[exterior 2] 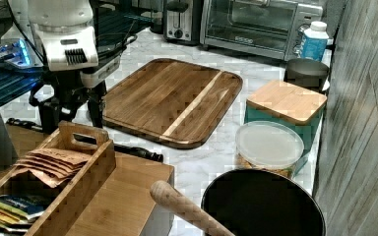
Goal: Open the drawer.
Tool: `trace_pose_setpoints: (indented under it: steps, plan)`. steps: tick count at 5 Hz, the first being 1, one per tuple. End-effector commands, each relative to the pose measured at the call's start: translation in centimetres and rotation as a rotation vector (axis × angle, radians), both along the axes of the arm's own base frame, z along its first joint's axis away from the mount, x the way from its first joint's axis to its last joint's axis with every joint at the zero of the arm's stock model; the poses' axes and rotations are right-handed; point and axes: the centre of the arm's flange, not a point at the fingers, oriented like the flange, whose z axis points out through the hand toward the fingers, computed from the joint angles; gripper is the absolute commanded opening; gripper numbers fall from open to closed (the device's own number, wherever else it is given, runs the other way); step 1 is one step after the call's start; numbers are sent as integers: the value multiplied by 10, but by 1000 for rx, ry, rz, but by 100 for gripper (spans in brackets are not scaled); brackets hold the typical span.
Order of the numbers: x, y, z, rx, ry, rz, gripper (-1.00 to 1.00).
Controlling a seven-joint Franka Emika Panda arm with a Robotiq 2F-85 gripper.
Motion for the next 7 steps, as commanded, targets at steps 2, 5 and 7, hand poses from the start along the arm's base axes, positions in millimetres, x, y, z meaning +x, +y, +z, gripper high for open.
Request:
trace_pose_setpoints:
  steps: [2, 5, 7]
  plan:
    - [-11, 200, 53, 119, -68, 113, 100]
    - [-20, 248, 49, 150, -54, 81, 100]
    - [-31, 302, 49, 177, -81, 13, 100]
